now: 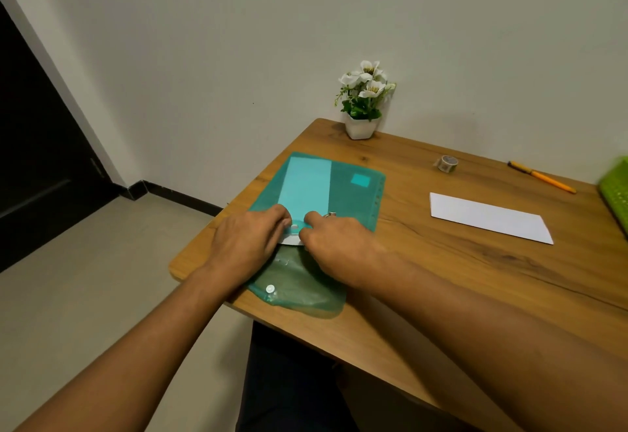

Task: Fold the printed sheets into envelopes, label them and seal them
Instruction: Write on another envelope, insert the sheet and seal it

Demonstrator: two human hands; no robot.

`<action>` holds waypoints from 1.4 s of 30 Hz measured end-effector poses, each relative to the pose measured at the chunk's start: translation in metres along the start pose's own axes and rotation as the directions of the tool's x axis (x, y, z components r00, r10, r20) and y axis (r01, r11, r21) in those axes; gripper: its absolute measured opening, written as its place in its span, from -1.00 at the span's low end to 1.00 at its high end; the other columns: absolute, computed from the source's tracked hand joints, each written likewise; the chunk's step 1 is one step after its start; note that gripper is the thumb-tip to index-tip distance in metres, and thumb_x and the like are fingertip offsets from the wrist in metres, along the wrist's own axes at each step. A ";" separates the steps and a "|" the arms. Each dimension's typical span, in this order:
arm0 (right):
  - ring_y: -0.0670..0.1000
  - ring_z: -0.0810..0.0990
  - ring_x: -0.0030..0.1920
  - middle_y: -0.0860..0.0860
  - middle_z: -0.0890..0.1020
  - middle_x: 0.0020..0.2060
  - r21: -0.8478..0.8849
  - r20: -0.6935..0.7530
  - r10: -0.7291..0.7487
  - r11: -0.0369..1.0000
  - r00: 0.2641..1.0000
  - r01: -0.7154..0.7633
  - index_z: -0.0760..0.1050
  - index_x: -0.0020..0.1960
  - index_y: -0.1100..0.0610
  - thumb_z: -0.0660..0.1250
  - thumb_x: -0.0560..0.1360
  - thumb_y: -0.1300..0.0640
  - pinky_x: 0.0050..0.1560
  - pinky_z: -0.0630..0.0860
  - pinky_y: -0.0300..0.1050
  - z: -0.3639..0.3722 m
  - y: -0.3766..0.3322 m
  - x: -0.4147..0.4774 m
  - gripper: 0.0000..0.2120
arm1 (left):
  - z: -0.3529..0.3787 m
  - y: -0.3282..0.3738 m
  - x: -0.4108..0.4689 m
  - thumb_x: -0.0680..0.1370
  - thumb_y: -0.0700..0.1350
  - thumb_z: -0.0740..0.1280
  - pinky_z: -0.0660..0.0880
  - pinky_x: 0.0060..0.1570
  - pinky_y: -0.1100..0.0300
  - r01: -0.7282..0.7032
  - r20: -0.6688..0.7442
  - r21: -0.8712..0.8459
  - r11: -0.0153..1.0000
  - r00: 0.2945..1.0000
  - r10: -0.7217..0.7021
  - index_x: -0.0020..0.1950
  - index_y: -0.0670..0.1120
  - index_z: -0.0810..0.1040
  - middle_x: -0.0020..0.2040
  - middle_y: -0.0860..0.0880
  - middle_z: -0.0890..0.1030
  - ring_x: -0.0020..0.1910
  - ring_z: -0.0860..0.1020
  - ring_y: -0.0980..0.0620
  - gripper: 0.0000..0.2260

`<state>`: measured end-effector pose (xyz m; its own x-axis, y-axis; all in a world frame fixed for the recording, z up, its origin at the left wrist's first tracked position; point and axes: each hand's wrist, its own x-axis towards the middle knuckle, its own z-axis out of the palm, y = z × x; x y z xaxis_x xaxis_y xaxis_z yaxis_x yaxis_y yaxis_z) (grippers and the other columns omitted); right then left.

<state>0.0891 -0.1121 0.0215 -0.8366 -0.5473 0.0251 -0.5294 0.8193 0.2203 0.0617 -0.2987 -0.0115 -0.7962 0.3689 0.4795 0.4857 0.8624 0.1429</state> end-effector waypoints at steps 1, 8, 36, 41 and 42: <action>0.18 0.60 -0.01 0.13 0.47 0.09 -0.026 0.020 -0.017 1.000 1.000 0.018 0.49 0.28 0.20 0.22 0.67 0.20 -0.24 0.44 0.08 -0.001 -0.002 0.001 -0.78 | 0.001 -0.001 -0.001 0.67 0.06 0.26 0.27 -0.46 0.20 -0.002 0.002 -0.015 1.000 1.000 0.002 0.06 0.04 0.60 -0.30 0.08 0.58 -0.40 0.43 0.08 -0.84; 0.15 0.60 0.00 0.06 0.54 0.19 0.196 -0.078 0.077 0.979 0.994 -0.061 0.55 0.20 0.09 0.24 0.64 0.09 -0.15 0.51 0.03 -0.003 0.007 0.002 -0.80 | 0.005 -0.020 -0.008 0.39 0.53 0.27 0.53 0.14 0.09 0.028 0.261 -0.182 0.983 0.965 0.021 0.39 0.10 0.57 0.26 0.16 0.63 0.19 0.50 0.18 -0.27; 0.02 0.73 0.05 0.05 0.75 0.03 0.972 -0.216 0.431 0.184 0.876 0.149 0.67 0.17 0.14 0.38 0.64 0.15 0.09 0.68 0.11 -0.058 0.040 -0.029 -0.85 | -0.013 -0.018 0.015 0.51 0.50 0.21 0.56 -0.12 0.07 0.056 0.399 -0.292 0.955 0.914 0.068 0.14 0.24 0.66 -0.04 0.29 0.66 -0.06 0.59 0.21 -0.54; 0.13 0.75 -0.09 0.16 0.75 -0.06 0.927 -0.367 0.590 0.165 0.719 0.337 0.66 0.06 0.28 0.38 0.64 0.19 -0.12 0.70 0.04 -0.088 0.067 -0.028 -0.85 | -0.022 -0.024 0.029 0.45 0.59 0.11 0.51 0.30 0.03 0.201 0.564 -0.343 0.918 0.825 0.030 0.26 0.18 0.67 0.25 0.23 0.65 0.19 0.58 0.28 -0.32; 0.20 0.73 -0.09 0.19 0.74 -0.07 0.919 -0.385 0.609 0.185 0.694 0.348 0.66 0.05 0.28 0.39 0.64 0.16 -0.12 0.69 0.14 -0.089 0.073 -0.028 -0.82 | -0.024 -0.023 0.031 0.44 0.60 0.09 0.50 0.32 0.04 0.238 0.582 -0.349 0.906 0.813 0.011 0.24 0.16 0.69 0.23 0.21 0.66 0.19 0.59 0.26 -0.29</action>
<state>0.0860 -0.0522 0.1239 -0.8482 0.0532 0.5270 -0.5186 0.1187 -0.8467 0.0343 -0.3150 0.0212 -0.8522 0.5110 -0.1128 0.3764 0.7483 0.5461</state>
